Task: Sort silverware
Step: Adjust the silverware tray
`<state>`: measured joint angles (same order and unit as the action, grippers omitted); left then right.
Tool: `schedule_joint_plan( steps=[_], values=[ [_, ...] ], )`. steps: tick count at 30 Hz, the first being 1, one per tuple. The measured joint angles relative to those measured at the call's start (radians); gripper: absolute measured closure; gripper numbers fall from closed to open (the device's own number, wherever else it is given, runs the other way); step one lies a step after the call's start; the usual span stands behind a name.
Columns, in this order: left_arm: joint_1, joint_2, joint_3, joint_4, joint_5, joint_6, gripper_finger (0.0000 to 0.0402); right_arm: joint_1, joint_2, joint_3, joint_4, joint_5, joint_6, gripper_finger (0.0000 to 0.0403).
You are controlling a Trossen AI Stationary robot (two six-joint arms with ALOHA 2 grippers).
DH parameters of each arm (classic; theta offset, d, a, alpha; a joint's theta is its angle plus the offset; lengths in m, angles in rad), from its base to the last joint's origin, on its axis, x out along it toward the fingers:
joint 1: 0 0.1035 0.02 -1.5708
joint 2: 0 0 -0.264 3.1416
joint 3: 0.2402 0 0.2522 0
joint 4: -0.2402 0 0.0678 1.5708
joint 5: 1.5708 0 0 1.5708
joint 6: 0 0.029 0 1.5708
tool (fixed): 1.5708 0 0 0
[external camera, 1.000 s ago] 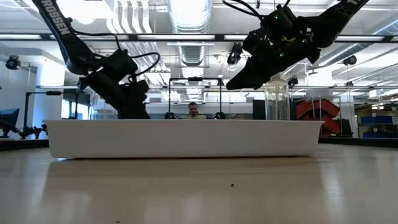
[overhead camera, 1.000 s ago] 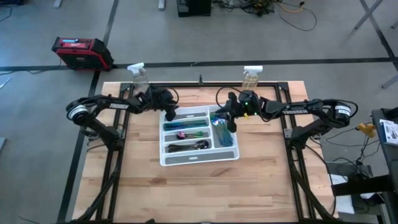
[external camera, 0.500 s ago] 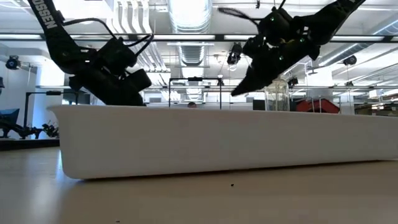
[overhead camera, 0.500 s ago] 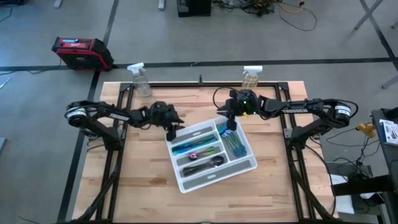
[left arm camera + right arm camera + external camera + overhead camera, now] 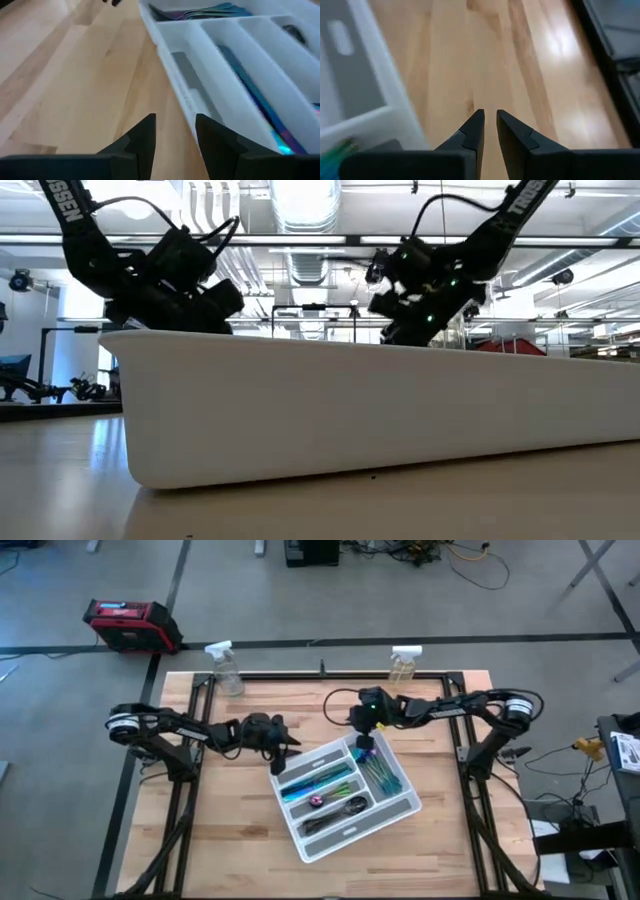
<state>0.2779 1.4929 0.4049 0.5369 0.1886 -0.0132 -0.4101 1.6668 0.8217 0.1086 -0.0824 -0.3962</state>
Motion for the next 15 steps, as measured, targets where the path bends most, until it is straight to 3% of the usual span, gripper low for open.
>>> schedule_joint_plan(
  steps=[7,15],
  values=[
    [0.004,-0.004,-0.007,-0.008,-0.036,-0.001,0.0279,0.023,0.04,0.065,-0.23,-0.042,0.064,0.0346],
    [0.015,-0.068,-0.008,0.106,-0.075,-0.012,0.027,0.13,-0.083,0.035,-0.428,-0.082,0.211,0.0335]
  ],
)
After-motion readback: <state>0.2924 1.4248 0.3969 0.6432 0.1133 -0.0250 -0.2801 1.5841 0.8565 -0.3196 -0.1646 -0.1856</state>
